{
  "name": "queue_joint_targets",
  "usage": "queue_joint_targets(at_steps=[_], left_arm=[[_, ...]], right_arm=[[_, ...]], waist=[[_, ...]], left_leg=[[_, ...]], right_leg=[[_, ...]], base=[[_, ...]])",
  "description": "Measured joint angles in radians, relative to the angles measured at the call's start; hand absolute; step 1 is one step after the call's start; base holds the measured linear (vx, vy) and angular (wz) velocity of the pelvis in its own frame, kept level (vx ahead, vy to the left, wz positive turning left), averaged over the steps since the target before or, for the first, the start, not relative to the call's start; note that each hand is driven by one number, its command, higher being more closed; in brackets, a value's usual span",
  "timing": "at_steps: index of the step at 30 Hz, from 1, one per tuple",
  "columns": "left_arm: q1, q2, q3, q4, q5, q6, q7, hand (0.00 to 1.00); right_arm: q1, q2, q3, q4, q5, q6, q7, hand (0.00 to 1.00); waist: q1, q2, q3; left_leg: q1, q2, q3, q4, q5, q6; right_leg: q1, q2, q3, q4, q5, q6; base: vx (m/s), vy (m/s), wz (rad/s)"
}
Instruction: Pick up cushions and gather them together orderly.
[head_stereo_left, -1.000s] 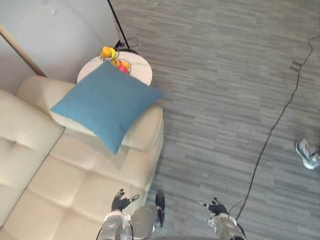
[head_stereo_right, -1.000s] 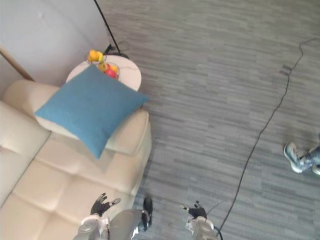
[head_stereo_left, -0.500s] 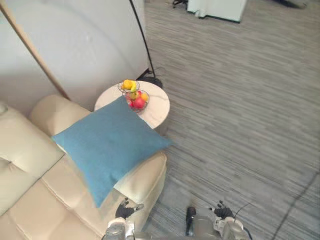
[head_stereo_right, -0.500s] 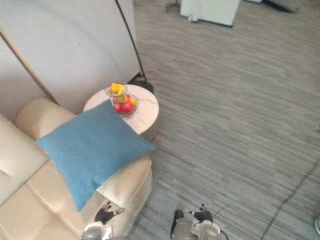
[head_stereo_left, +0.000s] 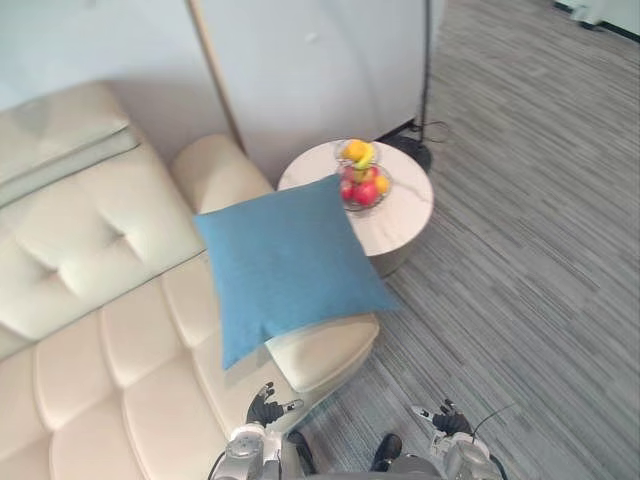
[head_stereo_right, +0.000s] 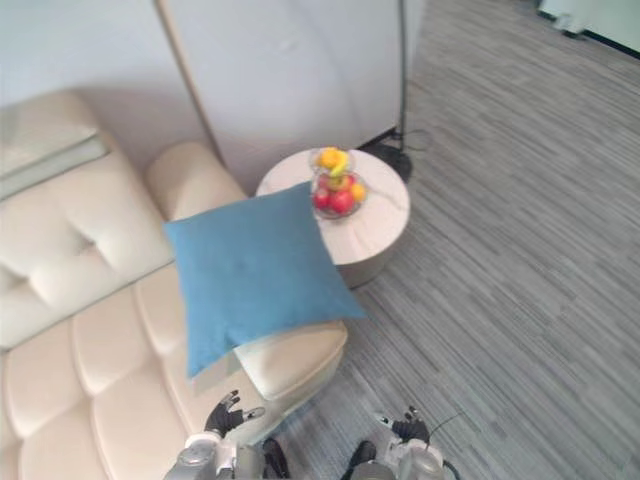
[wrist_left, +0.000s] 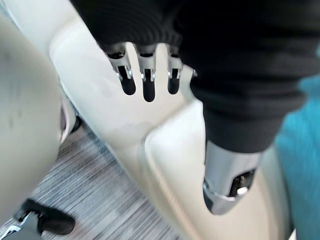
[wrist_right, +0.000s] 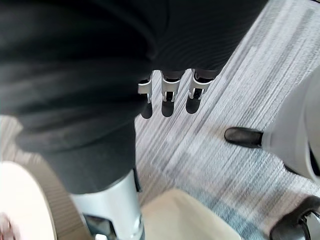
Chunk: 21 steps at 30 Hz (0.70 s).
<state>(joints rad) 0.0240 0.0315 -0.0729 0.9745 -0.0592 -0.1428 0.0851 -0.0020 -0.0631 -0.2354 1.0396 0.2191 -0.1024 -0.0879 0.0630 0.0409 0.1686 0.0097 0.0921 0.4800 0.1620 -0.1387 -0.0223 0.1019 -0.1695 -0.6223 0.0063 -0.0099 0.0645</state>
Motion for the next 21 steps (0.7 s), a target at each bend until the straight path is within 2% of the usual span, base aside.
queue_joint_targets(at_steps=[2,4,6,7,8,9,11,12,13,14,16,18,21], left_arm=[[0.005,0.01,0.0,0.01,0.0,0.0,-0.001,0.0],[0.006,0.013,0.0,0.02,0.0,0.0,-0.002,0.0],[0.006,0.021,-0.001,0.02,-0.001,-0.001,-0.002,0.0],[0.006,0.029,-0.004,0.019,0.0,-0.003,-0.002,0.0],[0.008,0.043,-0.003,0.02,0.0,-0.002,-0.002,0.0],[0.008,0.055,-0.002,0.021,0.0,-0.002,0.0,0.0],[0.007,0.055,-0.004,0.023,0.0,-0.002,0.0,0.0],[0.007,0.06,-0.004,0.024,0.0,-0.003,-0.001,0.0],[0.007,0.071,-0.003,0.029,0.005,-0.004,0.0,0.0],[0.006,0.072,0.004,0.048,0.01,-0.002,0.003,0.0],[0.02,0.055,0.024,0.057,0.01,-0.004,0.006,0.0],[0.032,0.042,0.05,0.058,0.009,-0.004,0.008,0.0],[0.028,0.046,0.066,0.056,-0.003,-0.007,0.01,0.0]], right_arm=[[-0.002,0.005,0.0,-0.001,-0.001,-0.001,0.001,0.0],[0.004,0.008,-0.005,0.002,-0.001,0.001,0.003,0.0],[0.004,0.012,-0.018,0.001,-0.002,0.003,0.006,0.0],[0.012,0.018,-0.02,-0.001,0.0,0.003,0.006,0.0],[0.016,0.027,-0.016,0.0,-0.001,0.003,0.009,0.0],[0.014,0.03,-0.011,-0.001,-0.001,0.003,0.011,0.0],[0.03,0.023,-0.014,0.001,0.0,0.003,0.011,0.0],[0.041,0.024,-0.017,0.001,0.0,0.003,0.009,0.0],[0.049,0.029,-0.016,0.003,0.0,0.003,0.009,0.0],[0.053,0.025,-0.016,0.012,0.012,0.005,0.009,0.0],[0.053,0.02,-0.02,0.017,0.019,0.007,0.009,0.0],[0.061,0.014,-0.022,0.016,0.019,0.009,0.009,0.0],[0.064,0.022,-0.038,0.01,0.019,0.009,0.006,0.0]], waist=[[-0.003,0.001,-0.002],[-0.009,0.001,-0.001],[-0.009,-0.009,0.004],[-0.013,-0.022,0.01],[-0.019,-0.032,0.009],[-0.025,-0.047,0.007],[-0.03,-0.052,0.007],[-0.04,-0.059,0.003],[-0.042,-0.082,-0.003],[-0.044,-0.083,0.001],[-0.041,-0.047,-0.01],[-0.048,-0.028,-0.02],[-0.05,-0.039,-0.023]], left_leg=[[0.049,-0.033,-0.017,-0.085,0.043,0.003],[0.08,-0.042,-0.039,-0.128,0.054,0.008],[0.114,-0.051,-0.076,-0.15,0.057,0.01],[0.128,-0.054,-0.093,-0.152,0.057,0.011],[0.127,-0.053,-0.122,-0.156,0.056,0.012],[0.118,-0.049,-0.156,-0.155,0.058,0.011],[0.097,-0.05,-0.232,-0.156,0.063,0.005],[0.085,-0.059,-0.261,-0.155,0.071,-0.004],[0.078,-0.079,-0.283,-0.152,0.072,-0.009],[0.089,-0.084,-0.309,-0.159,0.078,-0.019],[0.093,-0.061,-0.338,-0.181,0.093,-0.036],[0.089,-0.042,-0.38,-0.188,0.099,-0.046],[0.072,-0.017,-0.443,-0.195,0.112,-0.067]], right_leg=[[0.003,-0.03,-0.02,0.062,-0.023,0.017],[-0.029,-0.077,-0.031,0.213,-0.071,0.025],[-0.102,-0.143,0.038,0.466,-0.092,-0.004],[-0.135,-0.155,0.101,0.546,-0.097,-0.029],[-0.175,-0.123,0.23,0.56,-0.174,-0.027],[-0.189,-0.072,0.341,0.514,-0.205,-0.025],[-0.206,0.008,0.517,0.412,-0.21,-0.017],[-0.204,0.029,0.578,0.35,-0.188,-0.013],[-0.204,0.019,0.593,0.31,-0.141,-0.015],[-0.185,0.005,0.573,0.303,-0.172,0.017],[-0.163,0.028,0.535,0.256,-0.165,0.008],[-0.115,0.049,0.484,0.201,-0.153,-0.003],[-0.065,0.073,0.411,0.148,-0.14,-0.015]], base=[[0.08,0.082,0.28],[0.05,0.063,0.42],[0.02,0.043,0.4],[0.0,0.004,0.52],[0.01,-0.057,0.68],[0.01,-0.082,0.81],[0.03,-0.133,1.02],[0.04,-0.153,1.08],[0.05,-0.155,0.91],[0.07,-0.156,0.59],[0.09,-0.139,0.36],[0.13,-0.125,0.53],[0.11,-0.12,0.76]])
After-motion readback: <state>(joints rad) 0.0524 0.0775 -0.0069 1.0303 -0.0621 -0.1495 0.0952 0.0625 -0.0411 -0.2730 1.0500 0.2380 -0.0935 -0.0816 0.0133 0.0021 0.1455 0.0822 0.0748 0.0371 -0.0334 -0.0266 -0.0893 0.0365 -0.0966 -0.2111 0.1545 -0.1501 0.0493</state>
